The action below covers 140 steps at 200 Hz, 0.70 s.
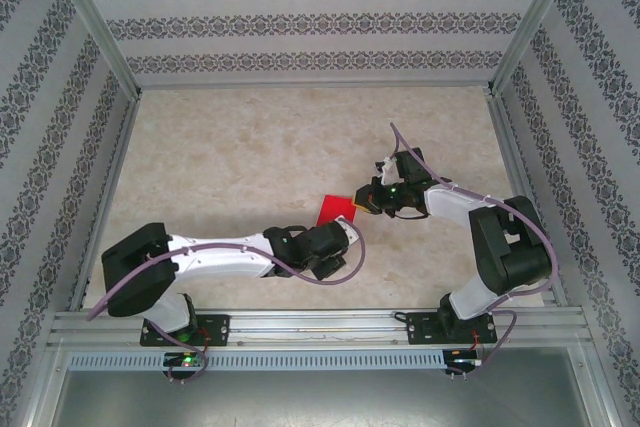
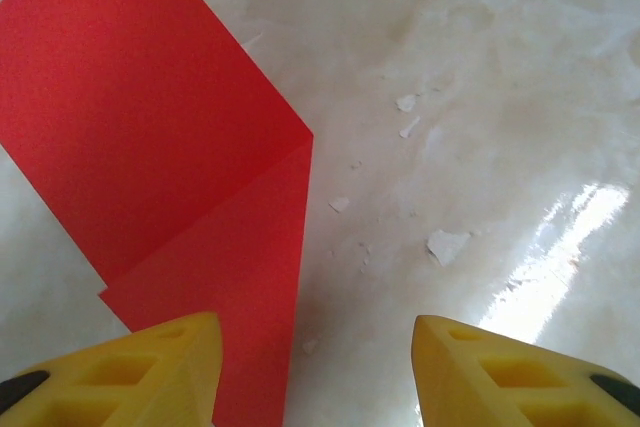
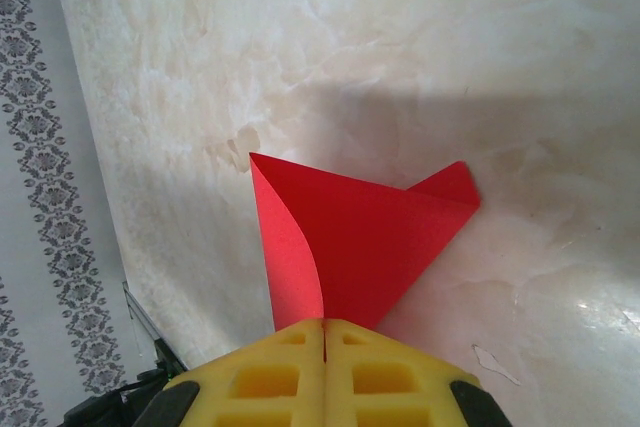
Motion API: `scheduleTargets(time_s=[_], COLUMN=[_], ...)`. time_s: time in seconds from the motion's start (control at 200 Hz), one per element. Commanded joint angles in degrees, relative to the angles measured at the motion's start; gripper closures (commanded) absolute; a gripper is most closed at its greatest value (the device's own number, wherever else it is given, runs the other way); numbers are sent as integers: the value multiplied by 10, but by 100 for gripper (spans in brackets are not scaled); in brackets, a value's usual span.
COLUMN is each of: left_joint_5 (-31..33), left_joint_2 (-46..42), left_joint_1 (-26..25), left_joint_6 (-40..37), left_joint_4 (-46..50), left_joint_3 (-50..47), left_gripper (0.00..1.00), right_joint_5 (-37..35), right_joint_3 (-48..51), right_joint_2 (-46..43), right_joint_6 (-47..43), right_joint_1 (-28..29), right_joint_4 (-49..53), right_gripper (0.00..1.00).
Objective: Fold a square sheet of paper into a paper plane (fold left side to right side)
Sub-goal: Fold the wing for the fifth time at the center of the table.
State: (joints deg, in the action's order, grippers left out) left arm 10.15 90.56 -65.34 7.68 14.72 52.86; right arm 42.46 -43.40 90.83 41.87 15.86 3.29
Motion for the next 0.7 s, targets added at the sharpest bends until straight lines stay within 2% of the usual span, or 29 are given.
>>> scheduleTargets(time_s=[0.0,0.375,0.695], left_joint_5=[56,95,117], left_joint_2=[26,89,96], left_joint_1=[-8,-9,-10], left_joint_6=[-10,-21,-9], left_joint_4=[26,29,21], left_joint_3=[23,48,35], left_gripper=[47,48,57], right_joint_5=[0,2,3], right_joint_3=[-15,-20,-20], right_joint_2=[11,26,32], right_joint_6=[0,0,-2], right_joint_1=[-3,-5,-6], right_joint_4=[5,3,4], right_gripper=[99,99,99])
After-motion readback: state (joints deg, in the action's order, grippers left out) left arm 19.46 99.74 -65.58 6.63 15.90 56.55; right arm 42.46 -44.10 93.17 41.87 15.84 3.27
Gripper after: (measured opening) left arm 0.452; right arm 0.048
